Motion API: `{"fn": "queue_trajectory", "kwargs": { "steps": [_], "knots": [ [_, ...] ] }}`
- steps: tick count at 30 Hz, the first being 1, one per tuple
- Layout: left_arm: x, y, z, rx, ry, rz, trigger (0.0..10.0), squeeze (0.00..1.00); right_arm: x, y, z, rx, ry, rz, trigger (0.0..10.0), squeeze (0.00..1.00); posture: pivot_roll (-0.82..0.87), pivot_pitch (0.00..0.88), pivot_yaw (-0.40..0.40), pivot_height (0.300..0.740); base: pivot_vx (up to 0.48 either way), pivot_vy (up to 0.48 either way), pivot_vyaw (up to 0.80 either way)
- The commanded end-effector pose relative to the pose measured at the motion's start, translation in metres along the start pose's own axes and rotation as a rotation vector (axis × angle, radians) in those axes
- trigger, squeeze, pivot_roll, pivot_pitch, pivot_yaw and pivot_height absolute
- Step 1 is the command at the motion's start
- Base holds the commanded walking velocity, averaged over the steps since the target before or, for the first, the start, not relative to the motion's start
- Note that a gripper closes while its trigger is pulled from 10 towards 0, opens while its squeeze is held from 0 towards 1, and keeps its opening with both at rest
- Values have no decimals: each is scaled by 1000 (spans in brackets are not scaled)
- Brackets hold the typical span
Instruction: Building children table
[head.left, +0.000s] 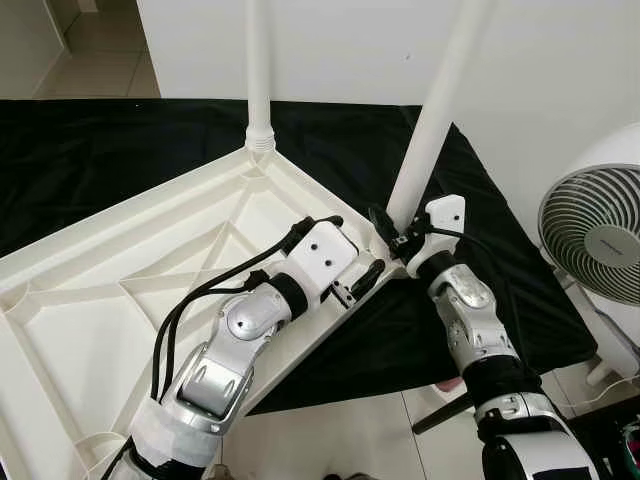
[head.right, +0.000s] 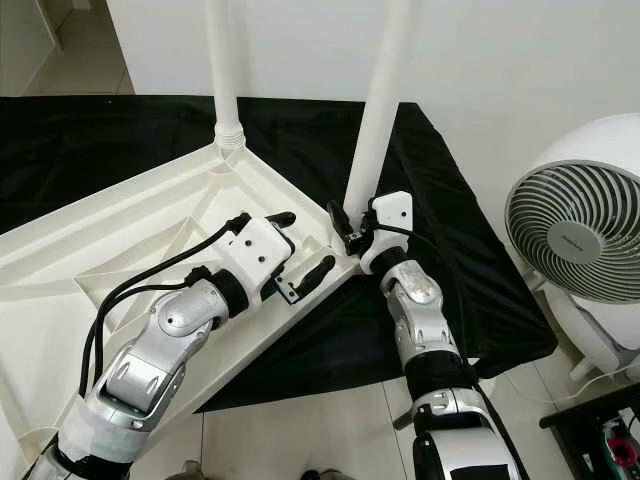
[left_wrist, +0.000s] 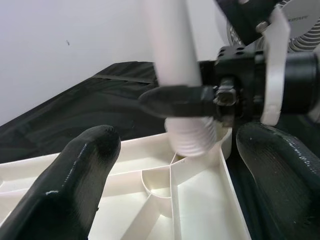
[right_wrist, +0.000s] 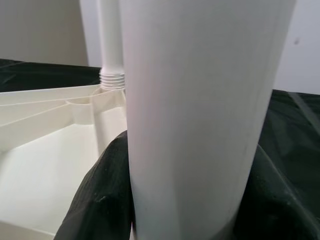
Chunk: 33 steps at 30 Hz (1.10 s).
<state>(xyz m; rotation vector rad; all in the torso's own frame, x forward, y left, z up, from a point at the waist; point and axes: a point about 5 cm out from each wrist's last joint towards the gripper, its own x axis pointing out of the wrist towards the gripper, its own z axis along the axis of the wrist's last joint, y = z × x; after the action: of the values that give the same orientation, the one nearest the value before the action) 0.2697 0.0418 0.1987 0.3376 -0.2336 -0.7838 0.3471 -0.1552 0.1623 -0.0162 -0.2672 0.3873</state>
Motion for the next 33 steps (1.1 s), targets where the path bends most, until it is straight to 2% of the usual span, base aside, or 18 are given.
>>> {"fn": "queue_trajectory", "kwargs": {
  "steps": [1,4,6,12,15,19,21,24,33],
  "knots": [
    [-1,0,0,-2,6,11,10000,0,-13,-14,-14,23,64,-73,10000,0,163,104,-72,740,0,0,0],
    [-1,1,0,1,4,8,10000,0,-18,-25,-15,37,60,-159,10000,0,158,102,-67,740,0,0,0],
    [0,1,0,1,4,7,10000,0,-19,-25,-15,34,60,-162,10000,0,158,102,-67,740,0,0,0],
    [0,1,0,3,2,2,10000,0,-21,-17,-20,39,75,-130,10000,0,155,98,-59,740,0,0,0],
    [1,2,0,4,1,1,10000,0,-22,-9,-24,28,89,-71,10000,0,155,98,-56,740,0,0,0],
    [1,2,0,6,1,-1,10000,0,-23,-4,-25,10,92,-34,10000,0,157,98,-56,740,0,0,0],
    [0,2,1,8,2,1,10000,0,-28,0,-29,-30,99,3,10000,0,162,99,-57,740,0,0,0],
    [0,3,1,9,3,5,10000,0,-34,1,-32,-59,108,19,10000,0,166,100,-57,740,0,0,0],
    [-1,5,1,13,5,8,10000,0,-45,-5,-38,-62,113,-5,10000,0,168,100,-53,740,0,0,0]
  ]
}}
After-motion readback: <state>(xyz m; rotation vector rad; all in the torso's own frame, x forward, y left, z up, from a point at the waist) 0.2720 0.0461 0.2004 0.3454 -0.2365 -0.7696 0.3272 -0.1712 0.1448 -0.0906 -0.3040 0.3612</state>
